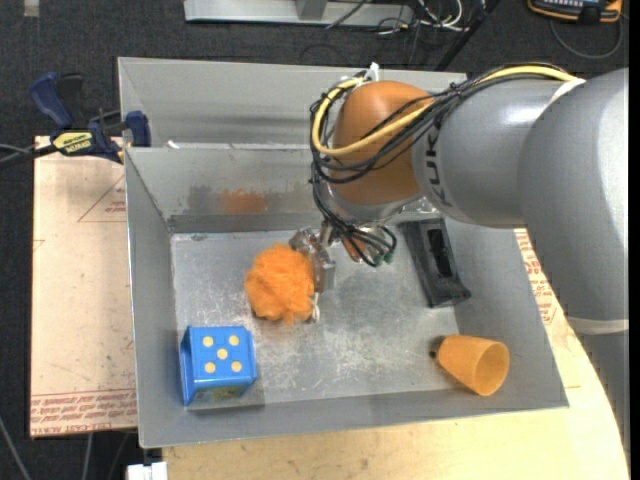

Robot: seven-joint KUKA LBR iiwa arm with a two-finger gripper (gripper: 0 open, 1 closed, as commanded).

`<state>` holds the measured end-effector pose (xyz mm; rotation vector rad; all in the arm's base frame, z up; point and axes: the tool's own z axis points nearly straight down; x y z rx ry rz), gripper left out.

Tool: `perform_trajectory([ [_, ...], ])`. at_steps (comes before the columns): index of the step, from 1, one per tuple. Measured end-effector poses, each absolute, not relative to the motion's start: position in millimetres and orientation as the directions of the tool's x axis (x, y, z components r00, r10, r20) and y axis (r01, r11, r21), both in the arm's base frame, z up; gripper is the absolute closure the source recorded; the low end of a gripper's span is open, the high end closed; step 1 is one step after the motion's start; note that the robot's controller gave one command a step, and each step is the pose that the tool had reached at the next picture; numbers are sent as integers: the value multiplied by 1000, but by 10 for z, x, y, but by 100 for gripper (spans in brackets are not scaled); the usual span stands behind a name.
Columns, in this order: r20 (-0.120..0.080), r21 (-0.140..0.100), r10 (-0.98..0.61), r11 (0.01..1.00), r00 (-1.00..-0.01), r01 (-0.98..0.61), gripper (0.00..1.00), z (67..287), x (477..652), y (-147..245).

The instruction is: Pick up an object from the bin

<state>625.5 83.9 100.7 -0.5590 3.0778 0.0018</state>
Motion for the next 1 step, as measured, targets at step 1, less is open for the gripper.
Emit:
perform_trajectory([
  [1,-26,-5,-353,936,-935,-353,100,1182,6295,804],
])
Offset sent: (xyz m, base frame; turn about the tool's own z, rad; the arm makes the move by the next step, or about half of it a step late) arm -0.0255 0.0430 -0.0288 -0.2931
